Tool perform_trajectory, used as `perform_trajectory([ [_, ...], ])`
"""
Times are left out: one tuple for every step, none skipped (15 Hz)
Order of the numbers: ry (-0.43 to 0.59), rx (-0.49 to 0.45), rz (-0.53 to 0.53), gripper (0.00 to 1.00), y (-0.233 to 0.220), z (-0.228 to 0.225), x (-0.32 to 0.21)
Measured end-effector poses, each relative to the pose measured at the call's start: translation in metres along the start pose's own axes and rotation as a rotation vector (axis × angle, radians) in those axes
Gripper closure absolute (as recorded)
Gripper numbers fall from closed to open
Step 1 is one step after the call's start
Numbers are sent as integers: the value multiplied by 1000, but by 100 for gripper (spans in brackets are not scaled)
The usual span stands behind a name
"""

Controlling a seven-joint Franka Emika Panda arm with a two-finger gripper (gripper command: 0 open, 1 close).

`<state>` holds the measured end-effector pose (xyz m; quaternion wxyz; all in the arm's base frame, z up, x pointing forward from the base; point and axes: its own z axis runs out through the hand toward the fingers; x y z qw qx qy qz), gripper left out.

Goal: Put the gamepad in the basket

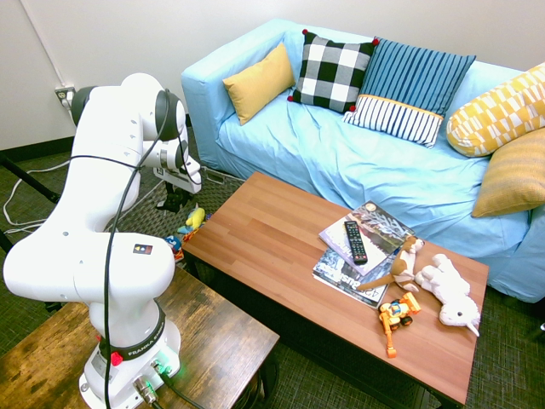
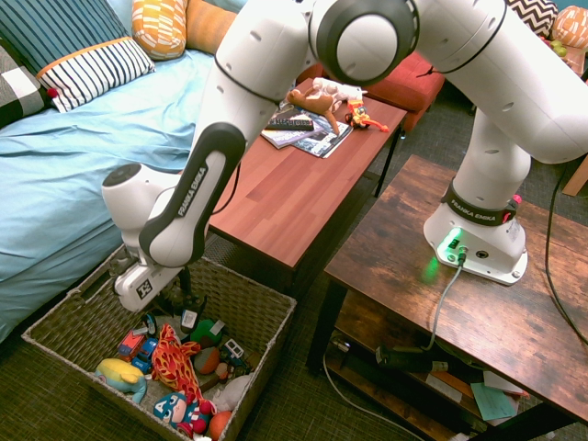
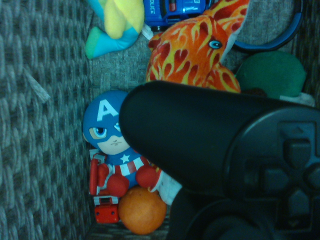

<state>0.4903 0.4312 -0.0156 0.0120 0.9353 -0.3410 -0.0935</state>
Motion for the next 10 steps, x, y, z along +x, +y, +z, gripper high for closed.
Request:
perform_trajectory([
  [-8, -3, 8, 100, -2, 14, 2],
  [-14, -6, 17, 0, -3, 23, 4],
  [-20, -11, 23, 0, -5, 27, 6],
  [-24, -18, 23, 0, -8, 28, 7],
  [-26, -20, 21, 0, -12, 27, 7],
  [-29, -23, 20, 0, -15, 26, 7],
  [-31, -24, 18, 0, -17, 27, 7],
  [-32, -26, 17, 0, -18, 28, 6],
  [-34, -27, 15, 0, -19, 30, 5],
  [-35, -28, 15, 0, -19, 32, 4],
])
